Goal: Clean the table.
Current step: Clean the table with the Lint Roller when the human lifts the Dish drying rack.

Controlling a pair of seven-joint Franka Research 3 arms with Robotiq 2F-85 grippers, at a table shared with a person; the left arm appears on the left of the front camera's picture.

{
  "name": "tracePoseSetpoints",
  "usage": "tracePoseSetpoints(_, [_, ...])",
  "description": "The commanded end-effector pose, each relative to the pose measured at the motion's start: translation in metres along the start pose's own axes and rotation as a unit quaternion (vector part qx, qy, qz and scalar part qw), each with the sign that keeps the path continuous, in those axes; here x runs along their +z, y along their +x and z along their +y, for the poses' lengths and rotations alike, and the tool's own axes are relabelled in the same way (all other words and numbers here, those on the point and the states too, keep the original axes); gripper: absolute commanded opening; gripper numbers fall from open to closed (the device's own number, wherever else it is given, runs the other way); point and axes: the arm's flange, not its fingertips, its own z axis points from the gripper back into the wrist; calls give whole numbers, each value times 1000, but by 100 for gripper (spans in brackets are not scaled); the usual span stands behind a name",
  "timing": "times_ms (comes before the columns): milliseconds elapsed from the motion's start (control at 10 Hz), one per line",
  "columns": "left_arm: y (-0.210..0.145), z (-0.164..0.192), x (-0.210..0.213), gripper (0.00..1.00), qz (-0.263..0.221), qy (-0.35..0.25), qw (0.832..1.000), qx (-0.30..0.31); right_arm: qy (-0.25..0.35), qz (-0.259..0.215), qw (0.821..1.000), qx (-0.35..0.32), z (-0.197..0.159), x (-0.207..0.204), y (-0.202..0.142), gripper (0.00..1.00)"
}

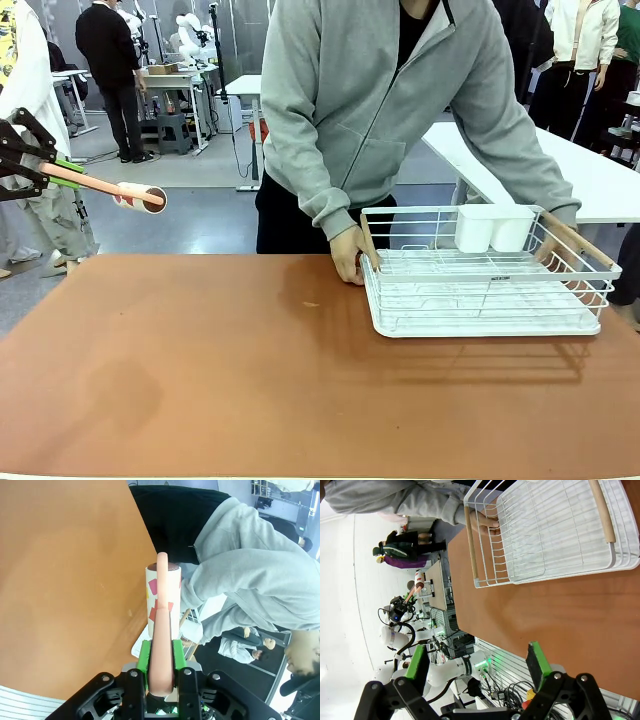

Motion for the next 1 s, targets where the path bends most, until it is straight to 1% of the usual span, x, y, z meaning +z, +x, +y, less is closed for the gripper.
tracePoseSetpoints(0, [0, 0, 1, 0, -1, -1, 1000, 0, 2, 3, 1000, 6, 3, 2, -2, 100])
tracePoseSetpoints(600, [0, 0, 1, 0, -1, -1, 1000, 0, 2, 3, 1000, 6, 3, 2, -2, 100])
tracePoseSetpoints(700, [0, 0, 0, 22, 0, 0, 1000, 0, 2, 3, 1000, 6, 3, 2, -2, 100])
tracePoseSetpoints(900, [4, -8, 7, 22, 26, -26, 997, -72, 2, 3, 1000, 6, 3, 2, -2, 100])
